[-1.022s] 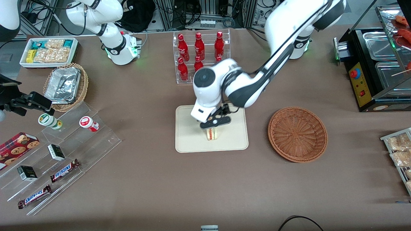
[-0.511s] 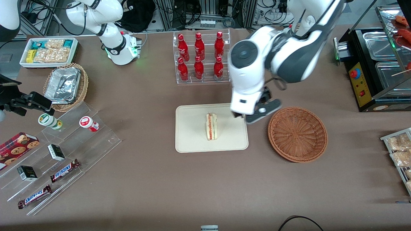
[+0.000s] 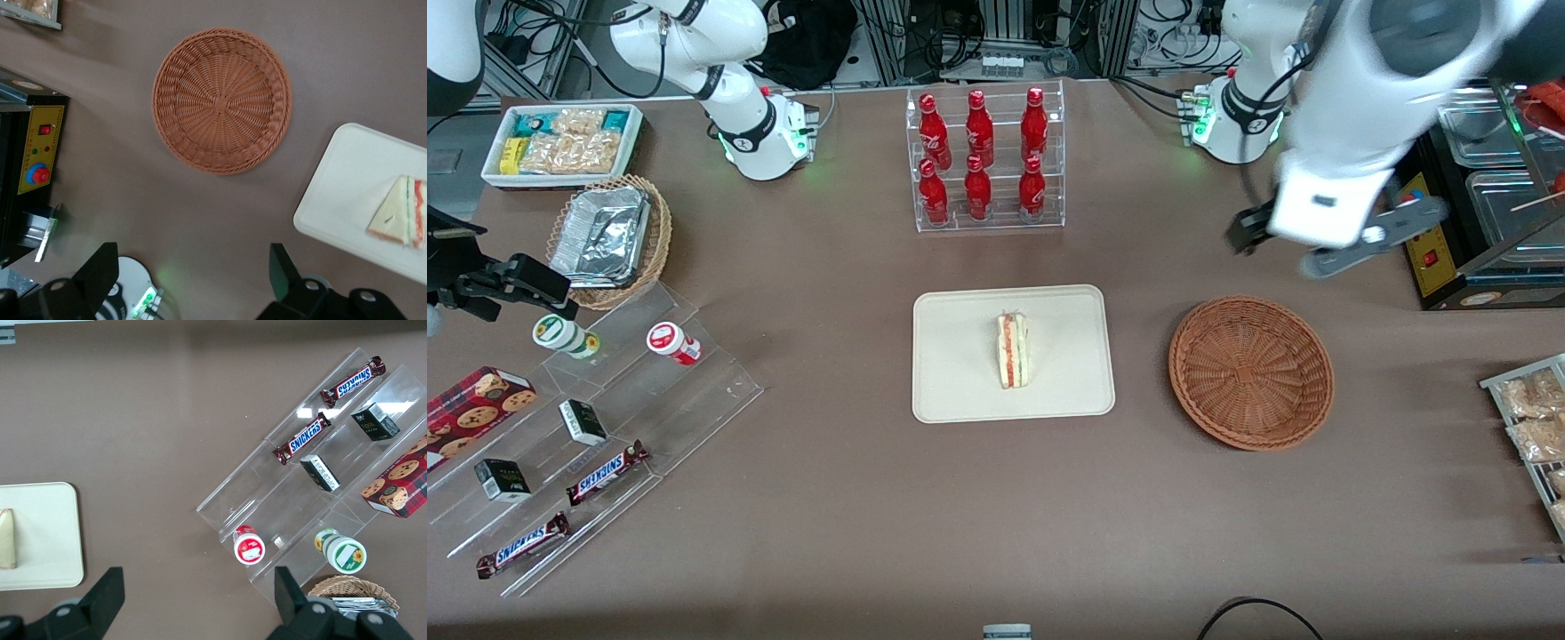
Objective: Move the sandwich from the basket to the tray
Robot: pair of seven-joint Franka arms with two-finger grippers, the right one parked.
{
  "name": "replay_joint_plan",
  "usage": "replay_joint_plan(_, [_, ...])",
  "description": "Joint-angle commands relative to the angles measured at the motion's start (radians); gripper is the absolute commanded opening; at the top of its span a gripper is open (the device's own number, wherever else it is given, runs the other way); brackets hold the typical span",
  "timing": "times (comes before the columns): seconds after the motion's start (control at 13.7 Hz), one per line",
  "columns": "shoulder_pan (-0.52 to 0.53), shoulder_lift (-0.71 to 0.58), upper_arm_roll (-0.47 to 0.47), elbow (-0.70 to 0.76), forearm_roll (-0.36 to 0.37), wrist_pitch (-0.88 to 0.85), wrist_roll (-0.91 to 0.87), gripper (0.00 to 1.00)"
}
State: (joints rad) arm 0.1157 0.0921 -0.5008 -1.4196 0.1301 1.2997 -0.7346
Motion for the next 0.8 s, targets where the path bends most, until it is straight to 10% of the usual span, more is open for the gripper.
replay_joint_plan(0.0, [0.114, -0.055, -0.005, -0.041, -0.058, -0.033, 0.191, 1.0])
replay_joint_plan(0.73, [-0.063, -0.094, 0.424, -0.099, -0.121, -0.039, 0.665, 1.0])
